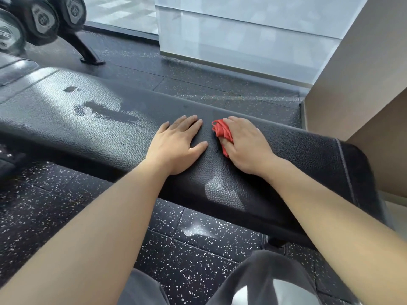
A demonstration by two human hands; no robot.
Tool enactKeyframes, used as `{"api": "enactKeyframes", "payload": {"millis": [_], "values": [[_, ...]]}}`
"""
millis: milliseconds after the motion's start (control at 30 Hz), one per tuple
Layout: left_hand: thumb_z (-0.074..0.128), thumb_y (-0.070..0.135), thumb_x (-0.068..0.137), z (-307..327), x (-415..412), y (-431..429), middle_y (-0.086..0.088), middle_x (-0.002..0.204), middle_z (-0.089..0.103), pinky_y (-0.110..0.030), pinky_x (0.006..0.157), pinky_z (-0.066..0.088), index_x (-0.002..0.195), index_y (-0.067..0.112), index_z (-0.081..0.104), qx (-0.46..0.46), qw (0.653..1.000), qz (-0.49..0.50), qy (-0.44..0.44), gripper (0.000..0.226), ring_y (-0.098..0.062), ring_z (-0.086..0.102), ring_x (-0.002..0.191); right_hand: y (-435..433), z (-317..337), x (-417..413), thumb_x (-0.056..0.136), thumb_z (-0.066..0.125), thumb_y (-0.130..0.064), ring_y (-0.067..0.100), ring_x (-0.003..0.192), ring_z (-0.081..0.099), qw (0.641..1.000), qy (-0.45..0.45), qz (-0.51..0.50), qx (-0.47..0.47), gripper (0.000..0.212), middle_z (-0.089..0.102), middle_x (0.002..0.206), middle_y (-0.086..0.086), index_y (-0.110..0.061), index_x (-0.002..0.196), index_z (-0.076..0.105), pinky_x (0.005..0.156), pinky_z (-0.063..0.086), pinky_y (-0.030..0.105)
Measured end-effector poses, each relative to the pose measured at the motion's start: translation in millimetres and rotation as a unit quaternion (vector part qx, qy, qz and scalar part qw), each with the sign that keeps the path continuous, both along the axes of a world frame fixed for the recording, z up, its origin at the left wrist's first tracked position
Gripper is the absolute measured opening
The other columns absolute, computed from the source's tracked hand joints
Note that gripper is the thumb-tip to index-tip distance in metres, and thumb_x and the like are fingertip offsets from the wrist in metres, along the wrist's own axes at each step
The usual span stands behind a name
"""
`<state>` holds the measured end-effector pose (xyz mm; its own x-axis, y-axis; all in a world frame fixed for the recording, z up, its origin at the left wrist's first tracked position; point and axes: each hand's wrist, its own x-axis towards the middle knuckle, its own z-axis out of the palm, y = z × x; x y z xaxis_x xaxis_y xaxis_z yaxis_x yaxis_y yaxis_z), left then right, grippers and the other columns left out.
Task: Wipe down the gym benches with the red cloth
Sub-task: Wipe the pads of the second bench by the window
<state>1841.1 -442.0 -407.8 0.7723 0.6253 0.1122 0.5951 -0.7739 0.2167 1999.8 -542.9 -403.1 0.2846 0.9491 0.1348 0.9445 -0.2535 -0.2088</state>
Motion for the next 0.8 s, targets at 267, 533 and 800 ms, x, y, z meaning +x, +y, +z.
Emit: {"api": "enactKeyframes", "payload": {"millis": [267, 533, 800], "values": [[0.035, 0.056, 0.091, -3, 4, 7, 0.014, 0.157, 0.014, -0.034, 0.118, 0.007, 0.150, 0.027, 0.016, 0.006, 1.000, 0.008, -0.005, 0.068, -0.006, 0.007, 0.144, 57, 3, 16, 0.094, 0.039, -0.039, 0.027, 0.127, 0.037, 0.999, 0.014, -0.031, 0.001, 0.043, 0.046, 0.134, 0.006, -0.016, 0.129, 0.043, 0.105, 0.031, 0.043], [0.038, 0.054, 0.092, -3, 1, 5, 0.012, 0.156, 0.017, -0.035, 0.117, 0.008, 0.149, 0.025, 0.021, 0.003, 1.000, 0.013, -0.012, 0.066, -0.008, 0.012, 0.144, -14, 6, -8, 0.096, 0.039, -0.040, 0.023, 0.143, 0.018, 0.999, 0.031, 0.028, -0.024, 0.057, 0.025, 0.154, 0.003, -0.017, 0.146, 0.025, 0.116, 0.017, 0.043], [0.028, 0.054, 0.095, 1, -10, -14, 0.009, 0.158, 0.009, -0.036, 0.117, 0.004, 0.150, 0.023, 0.015, 0.008, 0.999, 0.016, 0.030, 0.065, -0.011, 0.005, 0.146, -116, 8, -49, 0.085, 0.045, -0.030, 0.027, 0.140, 0.024, 1.000, 0.006, 0.017, -0.023, 0.062, 0.031, 0.151, 0.004, -0.015, 0.144, 0.031, 0.111, 0.027, 0.043]]}}
